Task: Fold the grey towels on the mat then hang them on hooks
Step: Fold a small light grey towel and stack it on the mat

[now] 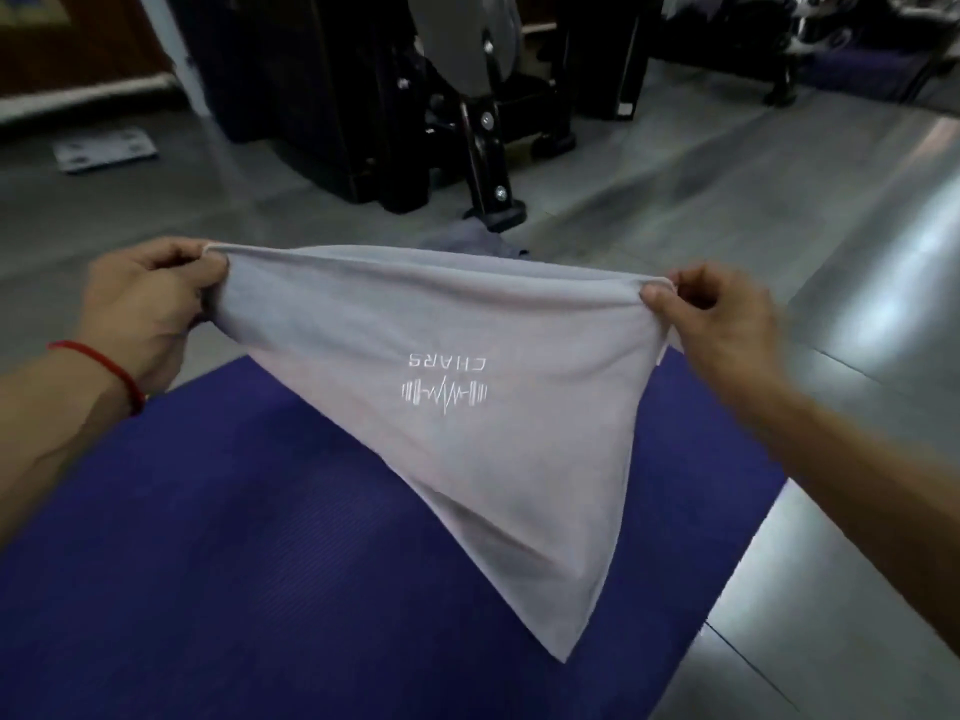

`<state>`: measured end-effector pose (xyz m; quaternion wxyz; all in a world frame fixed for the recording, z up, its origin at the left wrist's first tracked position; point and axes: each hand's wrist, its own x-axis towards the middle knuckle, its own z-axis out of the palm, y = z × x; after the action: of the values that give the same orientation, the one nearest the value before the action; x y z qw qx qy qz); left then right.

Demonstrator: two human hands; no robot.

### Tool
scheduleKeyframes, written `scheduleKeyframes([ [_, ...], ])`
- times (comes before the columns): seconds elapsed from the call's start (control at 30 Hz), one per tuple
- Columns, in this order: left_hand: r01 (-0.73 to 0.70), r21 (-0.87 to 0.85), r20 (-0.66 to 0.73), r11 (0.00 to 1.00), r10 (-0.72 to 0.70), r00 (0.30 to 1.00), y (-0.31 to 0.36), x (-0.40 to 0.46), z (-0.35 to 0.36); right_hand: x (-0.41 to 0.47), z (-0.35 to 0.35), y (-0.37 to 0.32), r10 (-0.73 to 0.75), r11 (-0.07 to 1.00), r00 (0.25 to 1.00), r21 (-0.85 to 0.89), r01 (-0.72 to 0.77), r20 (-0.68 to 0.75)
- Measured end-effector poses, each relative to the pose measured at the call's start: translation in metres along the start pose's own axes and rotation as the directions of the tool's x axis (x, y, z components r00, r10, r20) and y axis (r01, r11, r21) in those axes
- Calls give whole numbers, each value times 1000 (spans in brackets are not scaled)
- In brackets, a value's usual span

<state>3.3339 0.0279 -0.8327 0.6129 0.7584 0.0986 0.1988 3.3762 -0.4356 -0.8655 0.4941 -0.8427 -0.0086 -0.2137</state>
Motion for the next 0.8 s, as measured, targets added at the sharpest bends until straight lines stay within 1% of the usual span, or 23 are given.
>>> scheduleKeyframes([
  [0.13, -48, 77, -96, 996, 55, 994, 40, -36, -104, 10, 28, -90, -106, 991, 978, 98, 89, 180],
  [0.23, -113, 215, -136, 970, 144, 980, 63, -67, -158, 15, 46, -145, -178, 979, 946, 144, 142, 272],
  [0.33, -146, 409, -203, 901, 245, 948, 79, -98, -195, 17, 62, -188, -277, 955, 908, 194, 225, 313],
  [0.4, -123, 549, -224, 827, 288, 931, 86, -115, -220, 16, 71, -209, -344, 936, 877, 199, 291, 335],
  [0.47, -87, 655, -261, 750, 333, 906, 90, -130, -242, 16, 81, -224, -374, 926, 853, 193, 324, 364],
  [0.53, -58, 681, -307, 730, 357, 882, 92, -143, -256, 18, 90, -236, -373, 926, 848, 207, 315, 376],
  [0.57, -48, 671, -325, 740, 351, 878, 91, -147, -261, 18, 96, -242, -369, 928, 843, 205, 311, 392],
  [0.67, -19, 583, -376, 812, 290, 880, 91, -157, -271, 20, 114, -252, -366, 930, 822, 199, 308, 437],
  [0.7, -4, 592, -393, 806, 293, 872, 91, -157, -273, 22, 121, -254, -360, 932, 820, 199, 302, 444],
  [0.73, 29, 629, -409, 777, 300, 862, 91, -156, -273, 23, 130, -255, -349, 937, 820, 203, 286, 454],
  [0.77, 71, 655, -427, 752, 291, 856, 93, -155, -272, 25, 140, -256, -328, 943, 820, 218, 253, 468],
  [0.8, 114, 644, -453, 757, 257, 854, 92, -152, -270, 27, 152, -256, -299, 950, 820, 236, 206, 488],
])
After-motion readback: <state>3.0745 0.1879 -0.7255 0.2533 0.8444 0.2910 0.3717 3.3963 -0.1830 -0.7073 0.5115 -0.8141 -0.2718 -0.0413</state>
